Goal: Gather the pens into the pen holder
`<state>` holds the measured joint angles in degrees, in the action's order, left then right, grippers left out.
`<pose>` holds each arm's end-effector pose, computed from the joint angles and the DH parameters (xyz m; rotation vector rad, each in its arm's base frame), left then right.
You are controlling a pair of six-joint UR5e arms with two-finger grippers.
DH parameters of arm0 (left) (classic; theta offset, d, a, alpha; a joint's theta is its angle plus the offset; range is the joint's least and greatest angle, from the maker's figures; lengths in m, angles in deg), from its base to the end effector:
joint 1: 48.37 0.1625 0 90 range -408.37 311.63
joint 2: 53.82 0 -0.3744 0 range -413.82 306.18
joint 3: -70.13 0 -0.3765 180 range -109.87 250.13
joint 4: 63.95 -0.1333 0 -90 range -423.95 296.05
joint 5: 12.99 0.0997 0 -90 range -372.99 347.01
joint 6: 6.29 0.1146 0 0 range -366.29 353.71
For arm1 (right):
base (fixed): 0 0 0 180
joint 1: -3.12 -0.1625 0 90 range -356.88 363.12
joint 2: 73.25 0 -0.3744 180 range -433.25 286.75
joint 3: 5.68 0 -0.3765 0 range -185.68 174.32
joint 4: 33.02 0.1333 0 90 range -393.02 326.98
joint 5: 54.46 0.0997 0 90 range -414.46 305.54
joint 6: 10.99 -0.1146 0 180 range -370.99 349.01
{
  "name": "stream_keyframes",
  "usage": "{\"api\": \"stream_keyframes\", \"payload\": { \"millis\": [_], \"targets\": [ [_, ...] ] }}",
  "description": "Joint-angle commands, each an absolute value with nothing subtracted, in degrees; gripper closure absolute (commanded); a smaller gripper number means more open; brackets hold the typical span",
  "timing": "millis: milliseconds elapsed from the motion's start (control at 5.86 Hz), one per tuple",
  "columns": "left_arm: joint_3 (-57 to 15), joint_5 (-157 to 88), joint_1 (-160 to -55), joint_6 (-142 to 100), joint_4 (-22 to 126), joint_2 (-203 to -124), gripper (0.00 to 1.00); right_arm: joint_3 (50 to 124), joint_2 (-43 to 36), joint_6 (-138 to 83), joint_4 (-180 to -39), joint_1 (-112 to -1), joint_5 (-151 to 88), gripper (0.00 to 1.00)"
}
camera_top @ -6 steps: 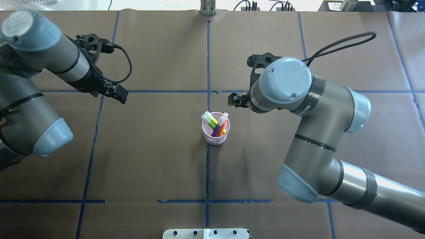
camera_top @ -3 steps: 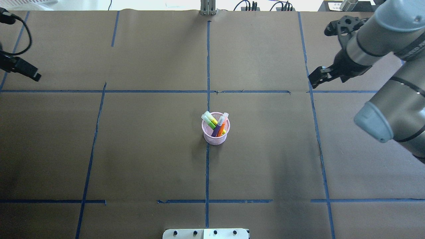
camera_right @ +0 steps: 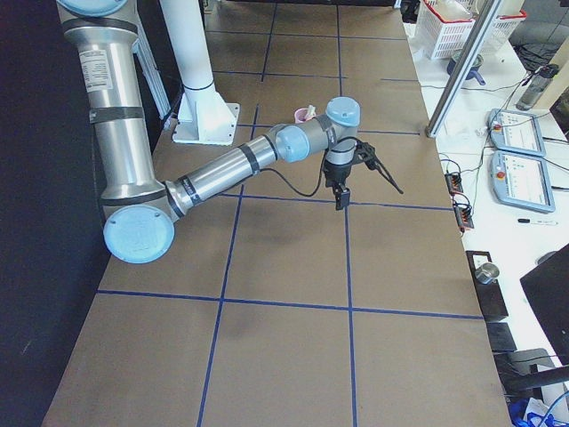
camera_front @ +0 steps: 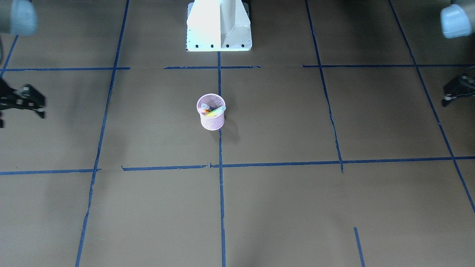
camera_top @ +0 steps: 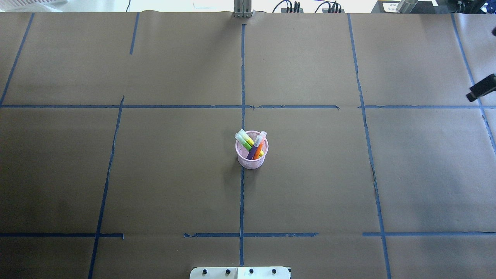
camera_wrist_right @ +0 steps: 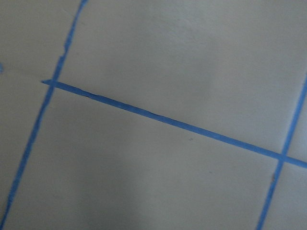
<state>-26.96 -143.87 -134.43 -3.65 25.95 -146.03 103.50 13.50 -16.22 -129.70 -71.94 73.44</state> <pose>-0.0239 -0.5011 0.5454 0.1458 0.7144 0.1670 -0.0655 -0.4894 0.4526 0.1459 -0.6952 -0.2532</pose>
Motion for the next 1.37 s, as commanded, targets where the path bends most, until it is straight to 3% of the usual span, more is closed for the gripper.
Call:
{"api": "stream_keyframes", "payload": {
  "millis": [0, 512, 1195],
  "targets": [
    [-24.4, -143.7, -138.6, 1.6, 26.6, -140.5, 0.00, 101.0, 21.3, -12.9, -129.6, -81.9, 74.4, 0.00],
    [-25.0, -146.0, -138.8, 1.7, 31.2, -137.1, 0.00, 99.1, 26.5, -9.1, -129.6, -85.5, 76.5, 0.00],
    [-25.4, -147.1, -138.6, 1.8, 31.1, -137.2, 0.00, 98.8, 26.5, -8.8, -129.6, -85.2, 76.8, 0.00]
  ]
}}
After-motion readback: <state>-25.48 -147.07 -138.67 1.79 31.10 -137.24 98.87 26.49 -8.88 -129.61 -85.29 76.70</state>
